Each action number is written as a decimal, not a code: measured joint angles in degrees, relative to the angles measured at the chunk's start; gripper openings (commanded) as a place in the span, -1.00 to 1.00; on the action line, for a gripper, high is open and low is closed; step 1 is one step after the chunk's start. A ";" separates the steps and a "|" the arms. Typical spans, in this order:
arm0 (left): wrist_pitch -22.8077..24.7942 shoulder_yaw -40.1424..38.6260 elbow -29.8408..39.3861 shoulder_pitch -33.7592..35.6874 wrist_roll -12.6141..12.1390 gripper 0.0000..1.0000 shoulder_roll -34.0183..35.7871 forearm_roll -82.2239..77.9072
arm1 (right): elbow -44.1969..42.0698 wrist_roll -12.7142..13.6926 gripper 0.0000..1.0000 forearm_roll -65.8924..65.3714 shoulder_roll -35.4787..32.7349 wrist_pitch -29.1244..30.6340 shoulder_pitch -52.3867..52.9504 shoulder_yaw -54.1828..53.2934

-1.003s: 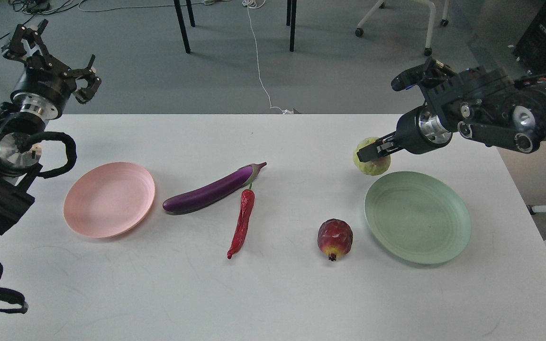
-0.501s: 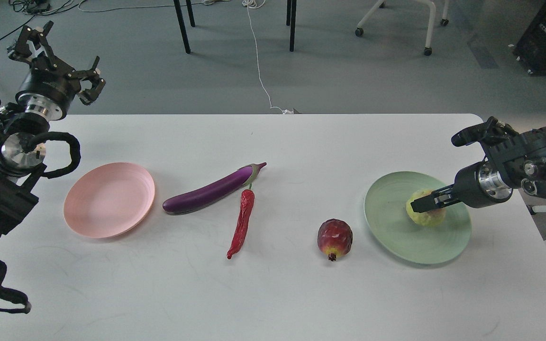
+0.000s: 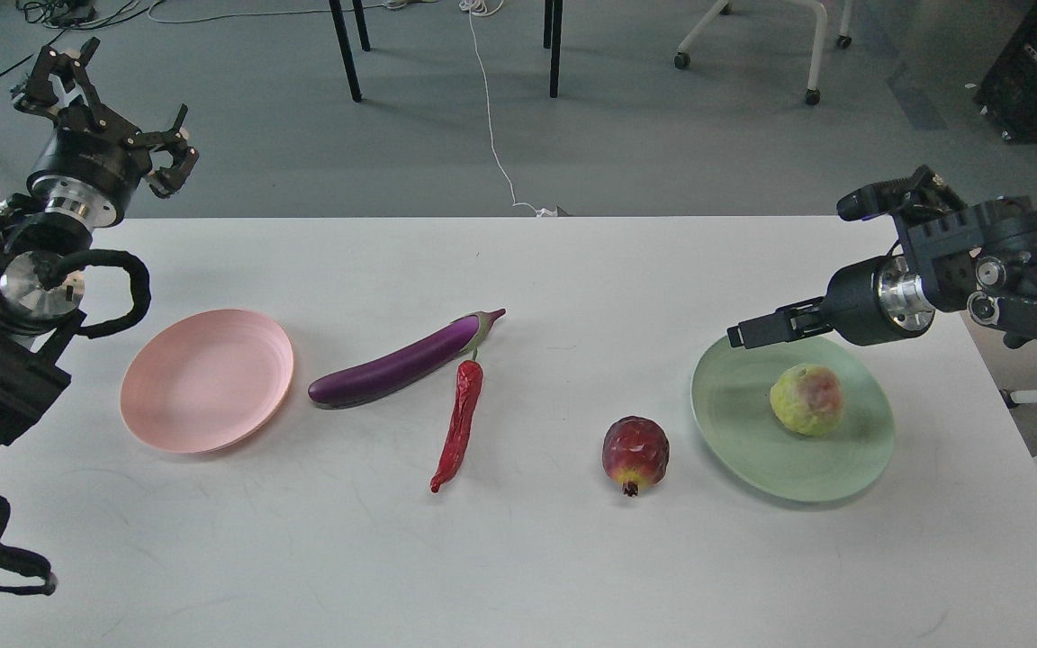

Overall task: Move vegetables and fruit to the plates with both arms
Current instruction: 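Grasp the red fruit with the right hand, then place the red fruit on the green plate and withdraw the right arm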

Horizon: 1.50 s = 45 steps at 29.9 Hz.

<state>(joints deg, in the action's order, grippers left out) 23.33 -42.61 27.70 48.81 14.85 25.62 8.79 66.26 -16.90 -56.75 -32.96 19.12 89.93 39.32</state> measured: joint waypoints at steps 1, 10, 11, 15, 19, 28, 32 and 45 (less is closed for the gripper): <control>0.01 0.00 0.00 0.09 -0.01 0.96 0.00 0.00 | 0.77 -0.01 0.95 0.08 1.79 0.24 0.84 -0.02; 0.16 -0.02 0.00 0.17 -0.04 0.96 0.32 0.00 | 2.93 -0.16 0.89 3.36 19.39 0.92 3.72 4.96; 0.21 -0.02 0.00 0.17 -0.02 0.96 0.41 0.00 | 2.90 -0.19 0.87 3.78 21.02 0.85 3.72 6.01; 0.34 -0.02 -0.05 0.09 0.03 0.96 0.64 0.00 | 2.69 -0.19 0.79 4.15 24.39 0.61 3.76 9.45; 0.39 -0.02 -0.06 -0.03 0.09 0.96 1.49 0.00 | 2.84 -0.17 0.56 3.68 24.93 0.57 3.77 12.12; 0.41 -0.02 -0.06 -0.12 0.17 0.96 1.84 0.00 | 2.99 -0.15 -0.02 3.81 24.99 0.54 5.39 13.47; 0.41 -0.04 -0.05 -0.12 0.19 0.96 2.20 0.00 | 2.96 -0.20 -0.02 4.29 22.92 0.42 10.00 12.20; 0.41 -0.02 0.00 -0.12 0.02 0.96 2.09 0.08 | 7.94 0.02 0.14 -4.16 7.04 0.47 9.80 14.21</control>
<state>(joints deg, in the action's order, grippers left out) 23.74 -42.63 27.69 48.69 14.87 27.71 8.87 74.20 -16.88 -60.91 -25.92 19.59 99.72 53.53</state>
